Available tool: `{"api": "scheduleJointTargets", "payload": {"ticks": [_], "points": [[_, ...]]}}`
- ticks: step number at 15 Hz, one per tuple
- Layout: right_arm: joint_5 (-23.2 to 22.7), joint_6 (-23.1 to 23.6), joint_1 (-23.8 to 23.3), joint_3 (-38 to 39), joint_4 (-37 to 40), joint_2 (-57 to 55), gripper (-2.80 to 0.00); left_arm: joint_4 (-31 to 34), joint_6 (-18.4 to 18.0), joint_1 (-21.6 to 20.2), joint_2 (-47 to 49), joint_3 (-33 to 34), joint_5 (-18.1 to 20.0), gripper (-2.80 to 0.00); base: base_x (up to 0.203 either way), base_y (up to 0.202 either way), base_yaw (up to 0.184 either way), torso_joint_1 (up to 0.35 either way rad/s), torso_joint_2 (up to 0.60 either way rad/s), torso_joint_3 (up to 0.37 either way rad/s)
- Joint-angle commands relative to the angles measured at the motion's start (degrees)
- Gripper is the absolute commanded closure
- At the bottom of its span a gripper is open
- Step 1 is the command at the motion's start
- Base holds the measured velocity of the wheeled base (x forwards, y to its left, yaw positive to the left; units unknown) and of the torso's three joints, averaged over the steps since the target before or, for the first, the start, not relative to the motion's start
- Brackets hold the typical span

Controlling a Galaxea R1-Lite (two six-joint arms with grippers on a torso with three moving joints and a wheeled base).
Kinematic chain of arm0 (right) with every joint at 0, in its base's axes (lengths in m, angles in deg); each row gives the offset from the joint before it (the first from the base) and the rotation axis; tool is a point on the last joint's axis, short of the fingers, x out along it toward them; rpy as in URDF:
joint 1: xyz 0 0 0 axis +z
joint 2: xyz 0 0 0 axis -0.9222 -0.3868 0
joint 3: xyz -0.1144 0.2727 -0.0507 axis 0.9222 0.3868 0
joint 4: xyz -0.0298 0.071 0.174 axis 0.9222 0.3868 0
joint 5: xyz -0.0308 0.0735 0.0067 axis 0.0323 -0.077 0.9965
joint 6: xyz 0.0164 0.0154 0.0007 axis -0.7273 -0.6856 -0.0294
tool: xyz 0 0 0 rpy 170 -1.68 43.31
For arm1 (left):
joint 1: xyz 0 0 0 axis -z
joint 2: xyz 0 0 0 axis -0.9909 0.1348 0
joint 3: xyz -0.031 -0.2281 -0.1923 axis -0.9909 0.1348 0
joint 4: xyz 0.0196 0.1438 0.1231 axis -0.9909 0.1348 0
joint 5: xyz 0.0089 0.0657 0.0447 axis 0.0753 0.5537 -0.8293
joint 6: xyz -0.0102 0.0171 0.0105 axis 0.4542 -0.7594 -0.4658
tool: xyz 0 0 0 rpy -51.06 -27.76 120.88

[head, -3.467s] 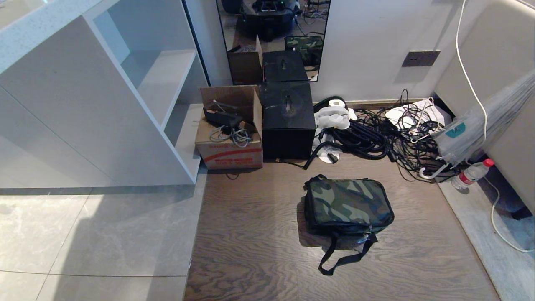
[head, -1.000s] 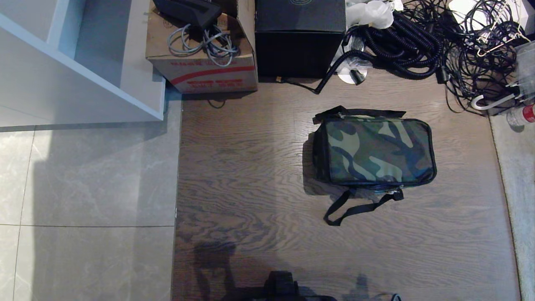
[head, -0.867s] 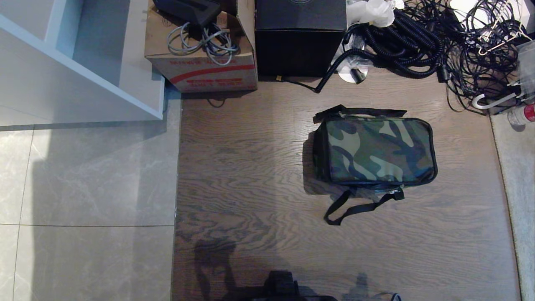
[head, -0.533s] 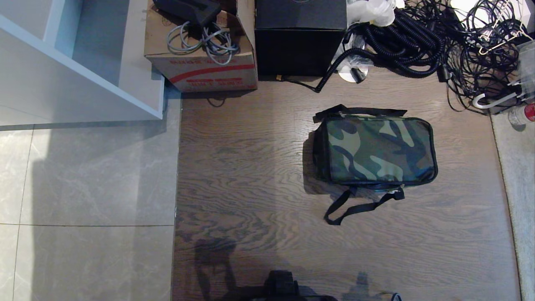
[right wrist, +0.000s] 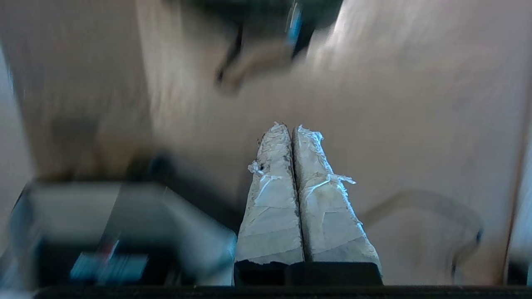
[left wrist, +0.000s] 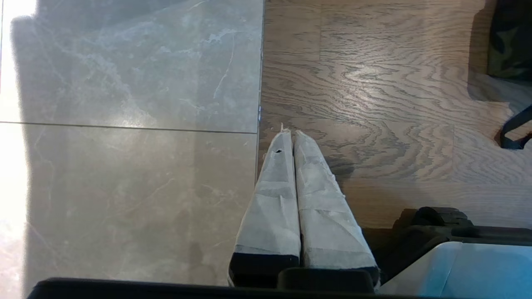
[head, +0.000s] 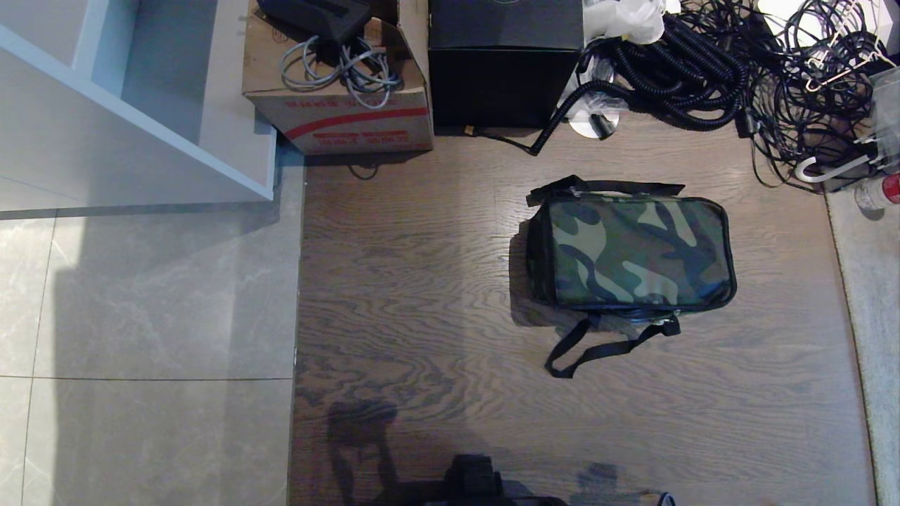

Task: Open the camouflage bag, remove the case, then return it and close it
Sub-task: Open the top of the storage box

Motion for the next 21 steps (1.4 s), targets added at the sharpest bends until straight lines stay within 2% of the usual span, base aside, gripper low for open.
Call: {"api": "scheduleJointTargets", "payload": {"ticks": [1, 5, 10, 13, 16, 17, 21], "points": [[-2.2, -0.8, 0.3, -3.7, 0.8, -19.9, 0.0, 0.0, 0.0, 0.0, 0.0, 0.0, 0.0, 0.0, 0.0, 0.0, 0.0, 0.0, 0.0, 0.0], [-6.6, -1.6, 0.5, -8.4, -8.4, -49.0, 0.0, 0.0, 0.0, 0.0, 0.0, 0.0, 0.0, 0.0, 0.0, 0.0, 0.0, 0.0, 0.0, 0.0], [-8.4, -2.0, -0.7, -11.7, -34.7, -80.6, 0.0, 0.0, 0.0, 0.0, 0.0, 0.0, 0.0, 0.0, 0.0, 0.0, 0.0, 0.0, 0.0, 0.0], [-8.7, -2.1, -3.3, -12.8, -48.2, -92.0, 0.0, 0.0, 0.0, 0.0, 0.0, 0.0, 0.0, 0.0, 0.0, 0.0, 0.0, 0.0, 0.0, 0.0], [-9.2, -1.5, -6.0, -13.9, -52.5, -96.5, 0.0, 0.0, 0.0, 0.0, 0.0, 0.0, 0.0, 0.0, 0.0, 0.0, 0.0, 0.0, 0.0, 0.0], [-9.5, -1.7, -6.2, -14.1, -52.8, -97.5, -2.8, 0.0, 0.0, 0.0, 0.0, 0.0, 0.0, 0.0, 0.0, 0.0, 0.0, 0.0, 0.0, 0.0], [-13.2, -0.3, -6.2, -14.6, -55.5, -99.3, -2.8, 0.0, 0.0, 0.0, 0.0, 0.0, 0.0, 0.0, 0.0, 0.0, 0.0, 0.0, 0.0, 0.0]]}}
